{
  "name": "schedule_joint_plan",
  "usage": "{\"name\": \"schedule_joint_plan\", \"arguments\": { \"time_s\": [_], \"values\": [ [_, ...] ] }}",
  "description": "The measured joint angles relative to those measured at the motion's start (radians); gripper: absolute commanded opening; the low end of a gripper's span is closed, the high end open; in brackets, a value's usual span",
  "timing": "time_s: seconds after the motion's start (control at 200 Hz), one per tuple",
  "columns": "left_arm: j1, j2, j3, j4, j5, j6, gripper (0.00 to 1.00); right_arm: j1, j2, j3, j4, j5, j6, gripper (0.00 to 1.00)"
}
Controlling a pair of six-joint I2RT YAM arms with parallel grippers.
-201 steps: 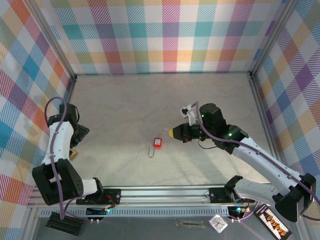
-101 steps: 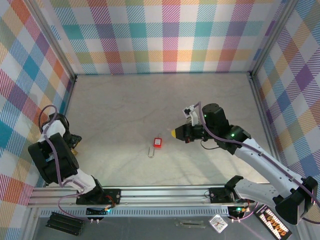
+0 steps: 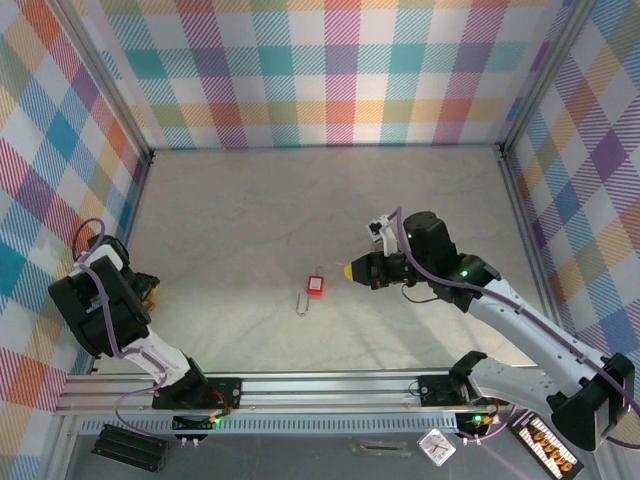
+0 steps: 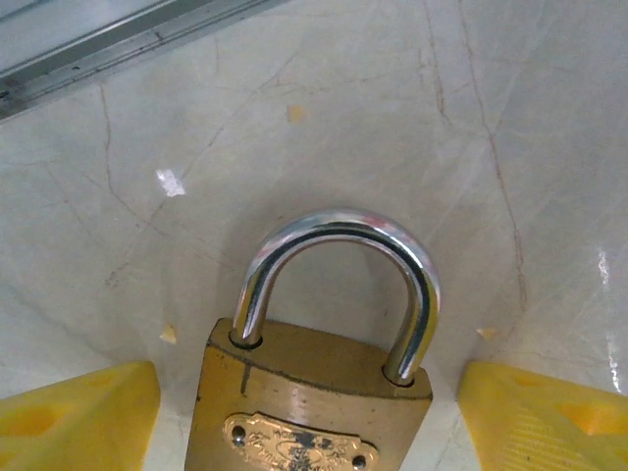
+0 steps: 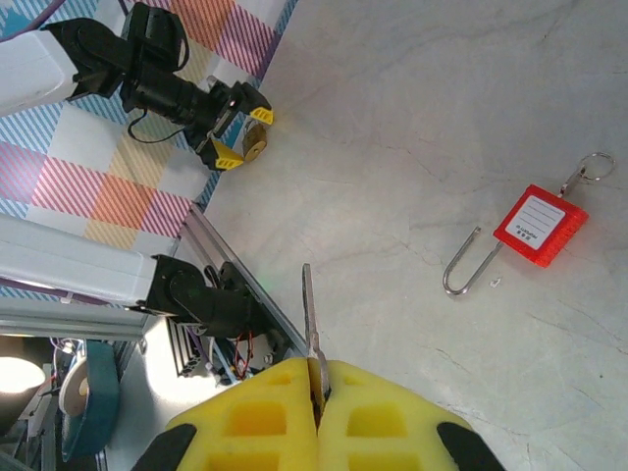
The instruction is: Unlock with the key
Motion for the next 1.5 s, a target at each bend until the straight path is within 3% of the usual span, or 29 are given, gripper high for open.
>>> {"name": "schedule_joint_plan", "arguments": {
  "time_s": [0.715, 0.92, 1.07, 1.235, 1.5],
  "values": [
    [0.01, -0.079, -0.087, 0.097, 0.068, -0.012, 0.41, 0.0, -0.006, 0.0, 0.024, 0.001, 0.014, 0.0],
    [0.004, -0.174, -0.162, 0.109, 0.239, -0.063, 0.39, 0.0, 0.01, -0.021, 0.064, 0.001, 0.027, 0.0],
    [-0.052, -0.276, -0.194, 0.085, 0.368, -0.129, 0.39, 0.0, 0.074, -0.047, 0.112, 0.002, 0.045, 0.0],
    [-0.17, -0.418, -0.199, 0.087, 0.463, -0.24, 0.4, 0.0, 0.139, -0.062, 0.173, 0.0, 0.065, 0.0],
    [-0.345, -0.567, -0.218, 0.092, 0.529, -0.447, 0.41, 0.06, 0.285, -0.063, 0.326, 0.006, 0.09, 0.0]
  ]
}}
